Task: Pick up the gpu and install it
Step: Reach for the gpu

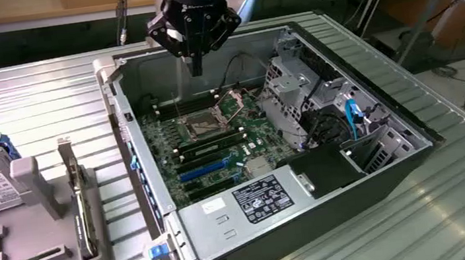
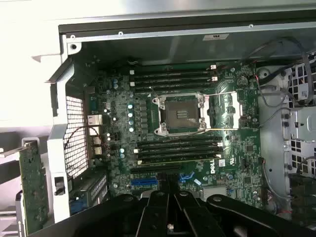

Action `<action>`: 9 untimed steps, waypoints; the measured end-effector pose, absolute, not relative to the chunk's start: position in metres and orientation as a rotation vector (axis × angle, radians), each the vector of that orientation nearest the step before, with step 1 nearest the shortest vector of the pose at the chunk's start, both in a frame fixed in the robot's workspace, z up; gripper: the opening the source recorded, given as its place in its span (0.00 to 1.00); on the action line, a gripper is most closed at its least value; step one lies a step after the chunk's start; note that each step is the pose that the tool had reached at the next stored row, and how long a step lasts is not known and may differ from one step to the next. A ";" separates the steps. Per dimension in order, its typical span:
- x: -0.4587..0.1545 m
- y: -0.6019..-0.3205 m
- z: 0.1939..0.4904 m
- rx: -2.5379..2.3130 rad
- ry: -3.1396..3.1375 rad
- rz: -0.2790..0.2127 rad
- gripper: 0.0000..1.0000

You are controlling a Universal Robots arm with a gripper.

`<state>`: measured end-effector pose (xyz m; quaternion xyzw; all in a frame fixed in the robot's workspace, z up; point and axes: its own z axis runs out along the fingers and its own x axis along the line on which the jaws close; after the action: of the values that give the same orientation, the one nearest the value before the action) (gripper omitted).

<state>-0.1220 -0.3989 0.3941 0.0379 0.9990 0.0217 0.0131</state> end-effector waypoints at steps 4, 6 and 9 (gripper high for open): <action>-0.122 -0.399 0.394 0.118 3.112 0.068 0.11; -0.122 -0.399 0.394 0.118 3.113 0.067 0.11; -0.123 -0.399 0.394 0.118 3.112 0.068 0.11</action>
<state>-0.1233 -0.3989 0.3942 0.0379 0.9990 0.0217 0.0131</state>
